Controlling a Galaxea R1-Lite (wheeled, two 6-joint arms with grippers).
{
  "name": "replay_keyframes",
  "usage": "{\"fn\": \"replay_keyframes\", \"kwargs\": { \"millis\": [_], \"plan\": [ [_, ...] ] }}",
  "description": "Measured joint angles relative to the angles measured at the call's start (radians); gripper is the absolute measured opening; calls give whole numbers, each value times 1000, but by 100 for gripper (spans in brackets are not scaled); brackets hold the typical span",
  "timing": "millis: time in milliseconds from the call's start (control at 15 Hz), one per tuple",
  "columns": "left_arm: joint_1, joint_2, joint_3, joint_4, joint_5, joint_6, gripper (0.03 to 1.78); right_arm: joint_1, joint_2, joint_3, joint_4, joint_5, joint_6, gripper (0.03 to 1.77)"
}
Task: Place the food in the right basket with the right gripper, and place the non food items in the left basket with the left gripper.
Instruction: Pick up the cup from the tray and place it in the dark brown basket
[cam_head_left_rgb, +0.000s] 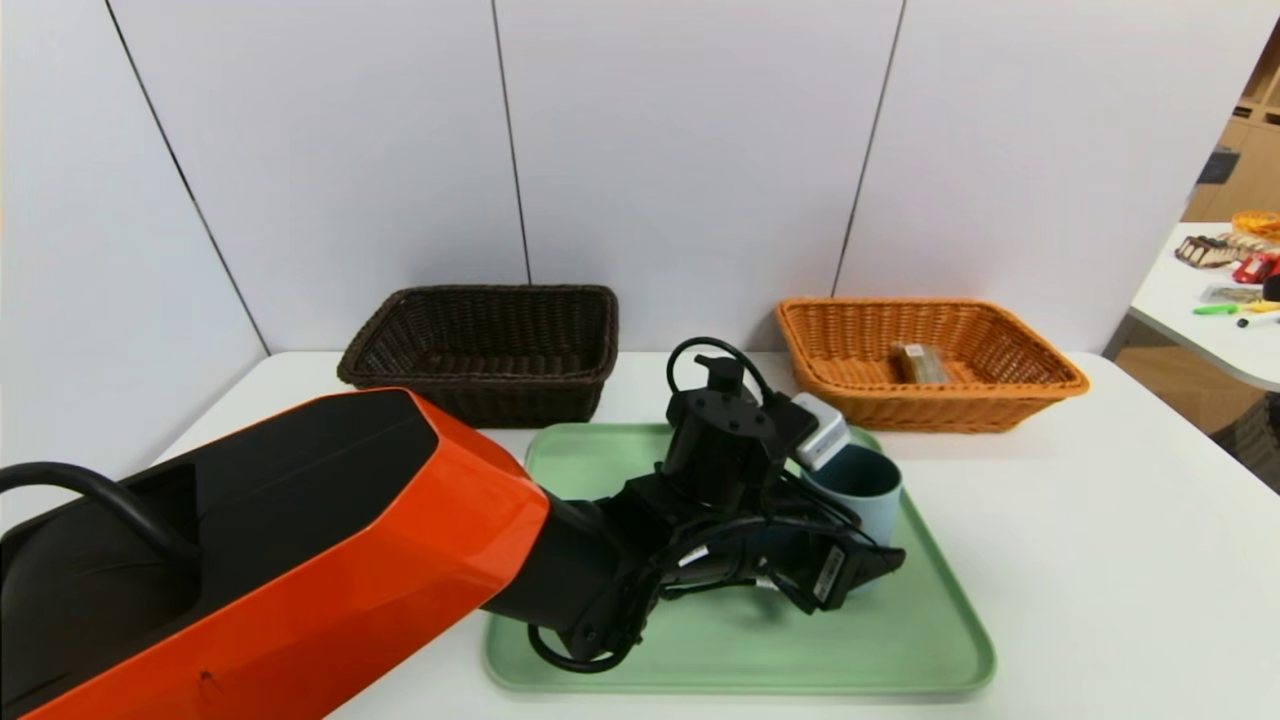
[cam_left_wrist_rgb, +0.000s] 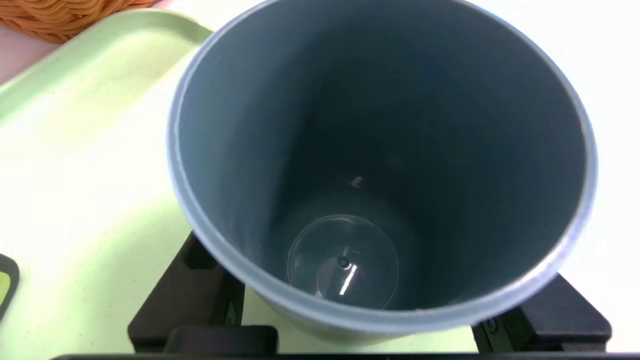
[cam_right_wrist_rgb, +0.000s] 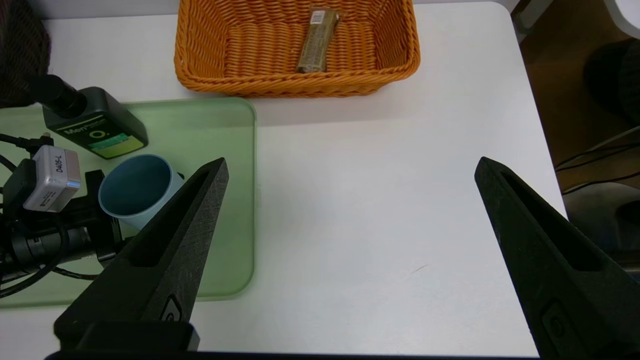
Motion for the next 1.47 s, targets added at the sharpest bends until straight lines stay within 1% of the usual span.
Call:
{"fn": "replay_keyframes", "kwargs": {
  "millis": [133,267,400,467,600,733,867,933,1067,1200,1267,1333,1467],
  "plan": [
    [0,-13,1,0,2,-3,115,0,0,0,1,0,1,170],
    [1,-57,3,13,11,-27,115,0,0,6,1,0,1,170],
    [1,-127,1,63,46,-44,115,0,0,16,1,0,1,170],
    [2,-174,-5,101,67,-49,115,0,0,21,1,0,1,170],
    [5,-271,-18,196,87,-54,115,1,1,33,1,1,0,170],
    [12,-378,-61,332,107,-56,115,1,4,44,1,1,0,170],
    [33,-469,-140,484,150,-61,115,4,7,51,1,4,-1,170],
    [53,-499,-176,538,177,-69,115,7,9,53,1,12,0,170],
    [112,-535,-242,577,241,-96,115,9,12,58,0,24,1,170],
    [200,-543,-275,593,293,-103,115,11,13,66,0,24,1,170],
    [251,-540,-285,618,328,-103,115,12,14,68,-2,25,1,170],
    [293,-536,-291,667,361,-104,115,12,14,68,-2,25,1,170],
    [379,-516,-316,749,394,-104,115,12,15,69,-2,35,3,170]
  ]
}}
